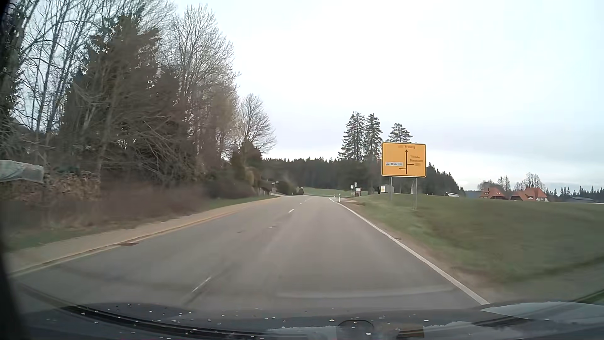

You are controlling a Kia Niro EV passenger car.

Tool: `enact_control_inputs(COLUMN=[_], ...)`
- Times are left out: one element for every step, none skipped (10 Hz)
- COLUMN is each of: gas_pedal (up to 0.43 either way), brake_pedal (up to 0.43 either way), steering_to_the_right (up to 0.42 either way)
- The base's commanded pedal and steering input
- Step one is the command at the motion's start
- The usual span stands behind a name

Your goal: Follow the waypoints while adhering to traffic rules and regulations

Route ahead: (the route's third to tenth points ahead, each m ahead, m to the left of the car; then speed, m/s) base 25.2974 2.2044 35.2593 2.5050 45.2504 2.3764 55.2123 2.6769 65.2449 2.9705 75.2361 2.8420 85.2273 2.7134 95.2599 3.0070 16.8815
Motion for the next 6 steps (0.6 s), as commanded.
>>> enact_control_inputs(gas_pedal=[0.157, 0.15, 0.15, 0.15, 0.15, 0.138], brake_pedal=[0.0, 0.0, 0.0, 0.0, 0.0, 0.0], steering_to_the_right=[-0.006, -0.006, -0.006, -0.006, -0.005, -0.005])
